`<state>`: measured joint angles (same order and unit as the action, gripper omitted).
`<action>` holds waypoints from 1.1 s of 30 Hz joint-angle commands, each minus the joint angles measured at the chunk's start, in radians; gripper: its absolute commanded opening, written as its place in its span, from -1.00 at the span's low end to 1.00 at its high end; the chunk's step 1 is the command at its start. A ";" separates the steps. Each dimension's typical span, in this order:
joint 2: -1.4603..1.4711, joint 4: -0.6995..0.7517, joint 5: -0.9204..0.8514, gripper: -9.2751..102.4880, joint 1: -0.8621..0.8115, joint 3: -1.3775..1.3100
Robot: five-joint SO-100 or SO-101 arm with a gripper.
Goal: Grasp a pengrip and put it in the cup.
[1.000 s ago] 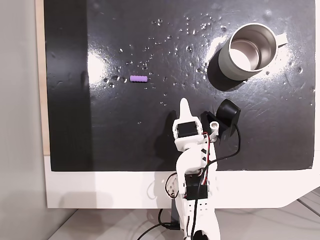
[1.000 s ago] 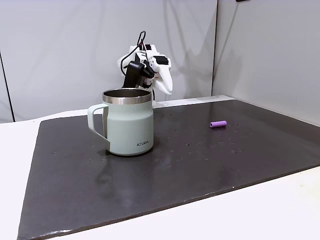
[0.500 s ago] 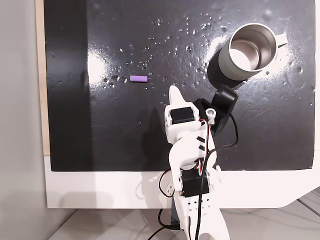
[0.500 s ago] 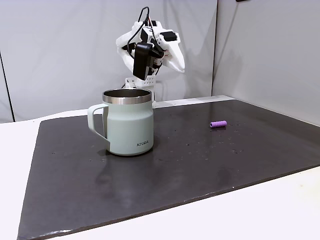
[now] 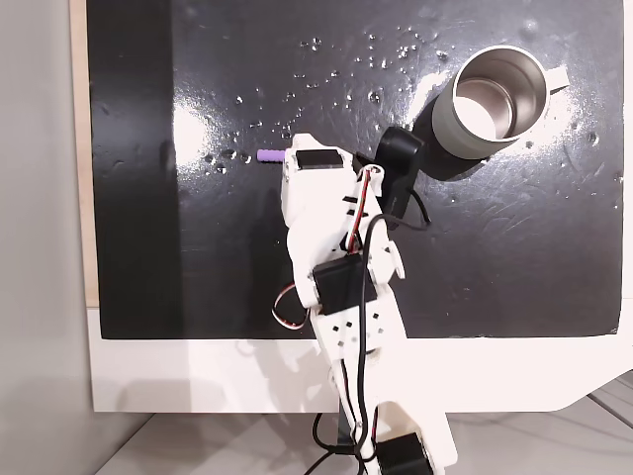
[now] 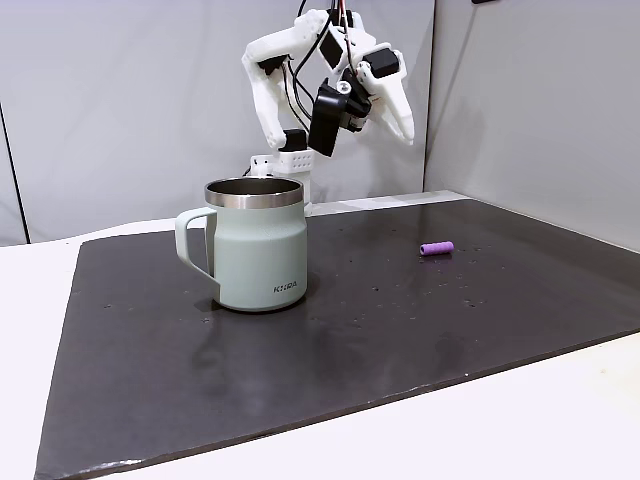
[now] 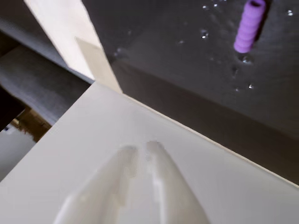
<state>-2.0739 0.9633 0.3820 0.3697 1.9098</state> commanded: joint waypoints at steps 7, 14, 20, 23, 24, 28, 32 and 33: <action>0.239 0.123 -0.023 -0.83 0.094 -0.242; 0.405 0.184 -0.035 -0.83 0.141 -0.350; 0.569 0.238 -0.034 -0.75 0.163 -0.482; 0.638 0.275 -0.012 -0.63 0.163 -0.557; 0.661 0.287 -0.003 -0.58 0.160 -0.583; 0.759 0.345 0.028 -0.52 0.137 -0.683; 0.865 0.403 0.029 -0.52 0.137 -0.778; 0.882 0.413 0.029 -0.52 0.141 -0.793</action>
<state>-1.2088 1.3376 0.4050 0.5185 1.2195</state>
